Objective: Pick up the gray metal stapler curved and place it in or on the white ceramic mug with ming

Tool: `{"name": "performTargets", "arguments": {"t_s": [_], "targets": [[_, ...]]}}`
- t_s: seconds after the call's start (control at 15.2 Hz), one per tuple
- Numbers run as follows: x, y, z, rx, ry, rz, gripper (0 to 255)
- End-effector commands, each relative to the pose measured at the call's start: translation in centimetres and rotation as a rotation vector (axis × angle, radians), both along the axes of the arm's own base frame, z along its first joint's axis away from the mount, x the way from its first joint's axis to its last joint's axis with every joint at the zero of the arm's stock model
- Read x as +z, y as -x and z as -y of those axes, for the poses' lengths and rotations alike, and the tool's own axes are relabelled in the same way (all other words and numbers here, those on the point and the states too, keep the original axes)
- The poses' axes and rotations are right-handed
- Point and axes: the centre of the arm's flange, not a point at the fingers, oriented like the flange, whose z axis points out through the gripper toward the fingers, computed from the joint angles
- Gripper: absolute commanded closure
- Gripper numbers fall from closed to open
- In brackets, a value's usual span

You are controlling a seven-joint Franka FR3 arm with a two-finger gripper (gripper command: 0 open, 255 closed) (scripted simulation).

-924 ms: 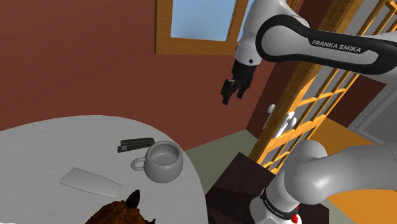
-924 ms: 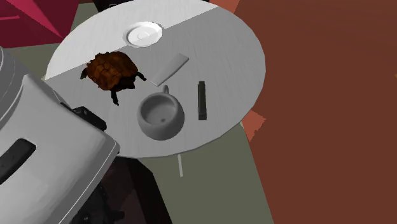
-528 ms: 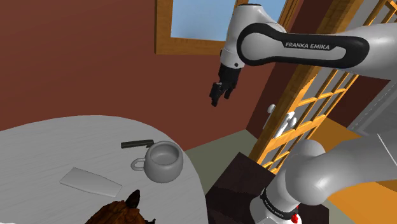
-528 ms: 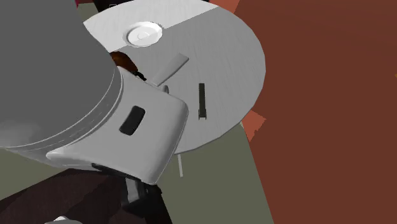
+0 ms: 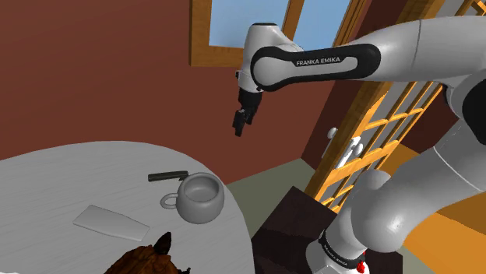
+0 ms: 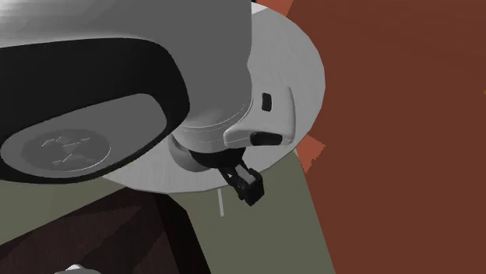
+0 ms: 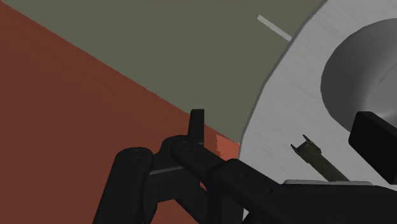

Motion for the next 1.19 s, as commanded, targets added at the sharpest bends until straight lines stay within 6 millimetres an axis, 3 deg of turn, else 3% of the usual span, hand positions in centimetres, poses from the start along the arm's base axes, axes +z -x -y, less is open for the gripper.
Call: {"name": "performTargets", "arguments": {"t_s": [0.0,0.59,1.12], "targets": [[-1.6,-2.1,-1.1,0.071,-0.001,-0.007,0],[-8.1,-10.0,-7.4,0.376,-0.005,-0.038,0],[-14.1,-15.0,-14.7,0.648,-0.008,-0.066,0]]}}
